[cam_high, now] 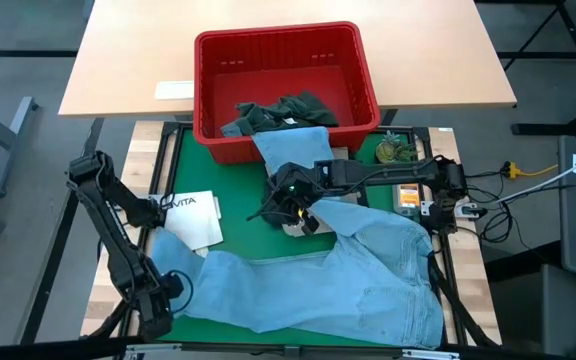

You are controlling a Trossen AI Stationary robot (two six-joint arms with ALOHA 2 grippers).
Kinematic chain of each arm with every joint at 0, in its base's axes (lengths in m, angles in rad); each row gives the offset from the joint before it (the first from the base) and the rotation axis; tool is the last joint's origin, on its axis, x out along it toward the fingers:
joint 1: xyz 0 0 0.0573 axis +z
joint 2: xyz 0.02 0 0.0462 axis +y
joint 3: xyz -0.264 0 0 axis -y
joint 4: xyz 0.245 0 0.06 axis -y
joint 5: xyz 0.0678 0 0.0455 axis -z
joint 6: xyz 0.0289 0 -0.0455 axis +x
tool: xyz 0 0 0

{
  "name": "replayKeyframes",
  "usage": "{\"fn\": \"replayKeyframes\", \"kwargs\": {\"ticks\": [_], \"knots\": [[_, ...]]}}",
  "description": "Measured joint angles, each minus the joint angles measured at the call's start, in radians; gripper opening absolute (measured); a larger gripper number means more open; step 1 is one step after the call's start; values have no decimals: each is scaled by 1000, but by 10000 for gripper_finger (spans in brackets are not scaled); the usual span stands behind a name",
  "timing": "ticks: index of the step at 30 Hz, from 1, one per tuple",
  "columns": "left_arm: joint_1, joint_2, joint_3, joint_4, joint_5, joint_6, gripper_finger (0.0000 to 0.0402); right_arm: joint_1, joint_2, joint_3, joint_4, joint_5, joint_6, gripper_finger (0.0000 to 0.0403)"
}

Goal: Fold laundry
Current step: Remove the blue pants from the laundry bin

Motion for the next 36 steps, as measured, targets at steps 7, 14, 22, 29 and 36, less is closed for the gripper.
{"fn": "replayKeyframes", "kwargs": {"ticks": [7, 14, 22, 29, 36], "knots": [[1, 0, 4, 21, 96, -86, 113, 0, 0, 0, -2, 0, 0, 149], [-7, 0, 50, 16, 32, -96, 113, 0, 0, 0, -6, 0, 0, 149], [-14, -1, 66, -26, -68, -84, 113, 0, 0, 0, -6, 0, 0, 149], [-48, -1, 66, -146, -189, -42, 113, 0, 0, 0, -7, 0, 1, 149], [-108, -1, 66, -155, -226, -43, 113, 0, 0, 0, -9, 0, 3, 149]]}}
